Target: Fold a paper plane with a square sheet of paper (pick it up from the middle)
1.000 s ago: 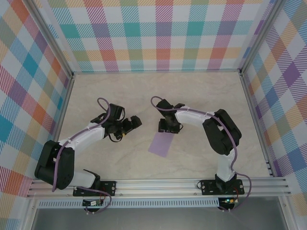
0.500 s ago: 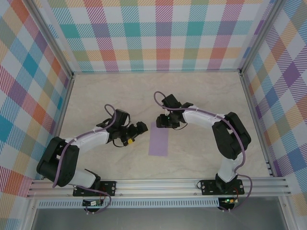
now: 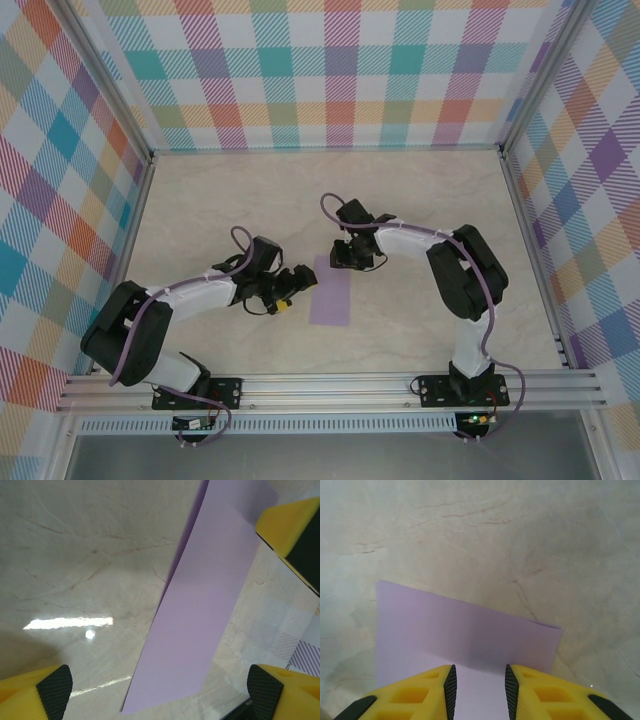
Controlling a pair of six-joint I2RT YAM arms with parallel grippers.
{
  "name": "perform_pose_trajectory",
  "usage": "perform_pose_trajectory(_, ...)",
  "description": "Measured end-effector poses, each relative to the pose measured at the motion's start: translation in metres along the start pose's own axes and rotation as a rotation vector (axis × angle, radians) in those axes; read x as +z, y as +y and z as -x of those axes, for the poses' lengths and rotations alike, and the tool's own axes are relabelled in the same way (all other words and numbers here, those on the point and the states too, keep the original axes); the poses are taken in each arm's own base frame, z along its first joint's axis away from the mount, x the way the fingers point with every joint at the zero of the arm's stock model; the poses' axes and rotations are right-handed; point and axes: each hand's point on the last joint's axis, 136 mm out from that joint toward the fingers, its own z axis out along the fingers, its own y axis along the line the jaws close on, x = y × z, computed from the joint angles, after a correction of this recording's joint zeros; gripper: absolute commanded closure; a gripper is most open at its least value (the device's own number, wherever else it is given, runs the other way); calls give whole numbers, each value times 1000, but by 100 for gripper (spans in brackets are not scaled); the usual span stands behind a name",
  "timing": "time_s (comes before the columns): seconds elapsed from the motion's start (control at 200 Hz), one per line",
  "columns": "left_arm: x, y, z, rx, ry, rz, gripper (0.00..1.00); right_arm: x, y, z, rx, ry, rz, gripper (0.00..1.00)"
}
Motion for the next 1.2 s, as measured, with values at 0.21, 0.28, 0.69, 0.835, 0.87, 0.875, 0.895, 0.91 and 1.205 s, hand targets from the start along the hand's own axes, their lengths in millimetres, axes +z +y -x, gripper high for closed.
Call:
perform_pose_trajectory(0.21, 6, -3, -16, -2, 37, -5, 18, 0, -3, 3, 35, -2, -4, 68)
perform_pose_trajectory(0.28, 7, -3, -20, -6, 45, -4, 20, 0, -4, 3, 44, -2, -2, 68)
perform_pose_trajectory(0.69, 20, -1, -47, 5, 121, 20, 32, 2, -8, 3, 88, 8, 21, 72)
perform_pose_trajectory(0.835, 22, 0, -49, 4, 128, 33, 32, 2, -8, 3, 90, 11, 25, 73)
perform_pose_trajectory(0.87, 22, 1, -49, 4, 130, 37, 32, 2, -8, 3, 91, 11, 26, 74)
perform_pose_trajectory(0.875, 22, 1, -49, 3, 130, 37, 32, 2, -8, 3, 91, 11, 26, 74)
perform_pose_trajectory(0.895, 22, 1, -50, 4, 131, 39, 32, 2, -9, 2, 91, 12, 26, 74)
perform_pose_trajectory(0.91, 22, 1, -50, 4, 132, 41, 32, 2, -9, 2, 91, 12, 26, 74)
perform_pose_trajectory(1.205, 25, -1, -52, 24, 144, 61, 33, 2, -10, 3, 97, 14, 30, 76)
